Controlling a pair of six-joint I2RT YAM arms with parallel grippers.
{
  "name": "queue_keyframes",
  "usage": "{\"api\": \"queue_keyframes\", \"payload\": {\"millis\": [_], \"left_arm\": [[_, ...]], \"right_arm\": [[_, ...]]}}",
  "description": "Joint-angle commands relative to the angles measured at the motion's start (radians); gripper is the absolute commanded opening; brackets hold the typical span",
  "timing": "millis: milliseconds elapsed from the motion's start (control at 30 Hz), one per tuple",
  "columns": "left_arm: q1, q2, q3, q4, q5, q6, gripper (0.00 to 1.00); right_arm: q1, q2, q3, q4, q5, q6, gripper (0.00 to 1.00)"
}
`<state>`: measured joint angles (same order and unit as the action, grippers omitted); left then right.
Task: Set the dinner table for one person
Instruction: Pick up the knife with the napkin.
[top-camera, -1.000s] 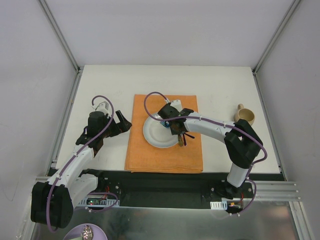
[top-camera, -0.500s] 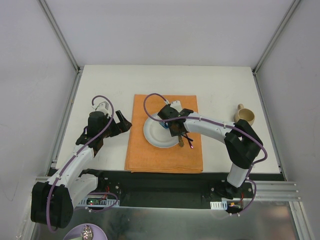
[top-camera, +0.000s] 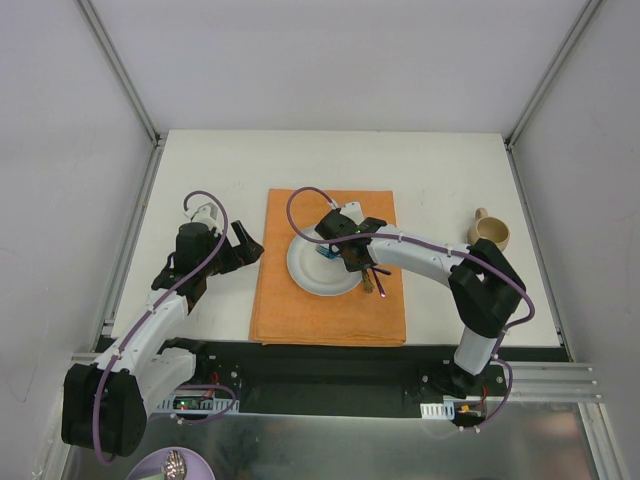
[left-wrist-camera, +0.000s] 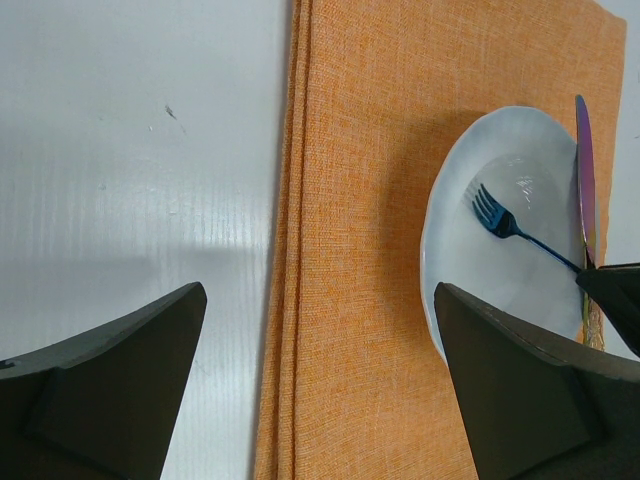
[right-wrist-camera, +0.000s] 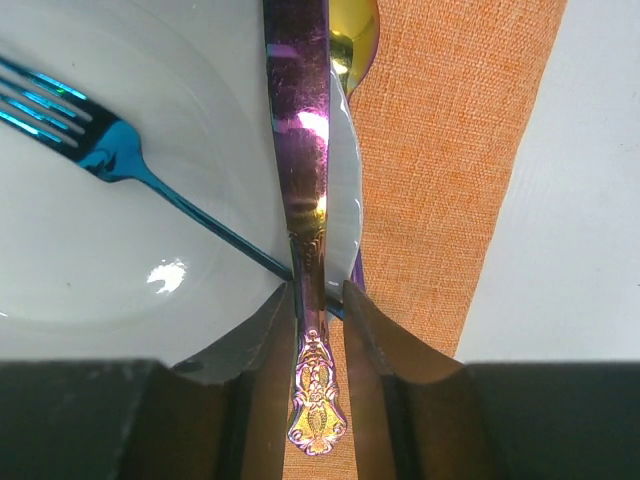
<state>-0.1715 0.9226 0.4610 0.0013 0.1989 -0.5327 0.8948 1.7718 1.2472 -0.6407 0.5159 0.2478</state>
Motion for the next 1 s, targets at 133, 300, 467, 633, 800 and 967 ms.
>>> {"api": "queue_keyframes", "payload": {"millis": [133,300,467,633,800,967], "left_arm": [[-0.011,-0.001,-0.005,0.008,-0.016,0.016,0.99],[-0.011,-0.001,-0.007,0.008,-0.016,0.014,0.99],[-0.01,-0.001,-0.007,0.008,-0.016,0.014,0.99],[-0.011,-0.001,-0.005,0.008,-0.013,0.014,0.99],[-0.011,0.001,-0.004,0.006,-0.013,0.014,0.99],[-0.011,0.001,-0.002,0.008,-0.013,0.014,0.99]], "right_arm": [[0.003,-0.023,0.0,-0.027,0.007,-0.002,0.16],[0.001,-0.023,-0.003,-0.024,0.004,-0.002,0.07],[0.003,-0.037,-0.011,-0.017,0.007,0.002,0.01],[0.001,-0.074,-0.02,-0.011,0.018,0.001,0.01],[0.003,-0.132,-0.009,-0.016,0.029,-0.008,0.01],[0.003,-0.156,0.018,-0.045,0.055,-0.01,0.01]]}}
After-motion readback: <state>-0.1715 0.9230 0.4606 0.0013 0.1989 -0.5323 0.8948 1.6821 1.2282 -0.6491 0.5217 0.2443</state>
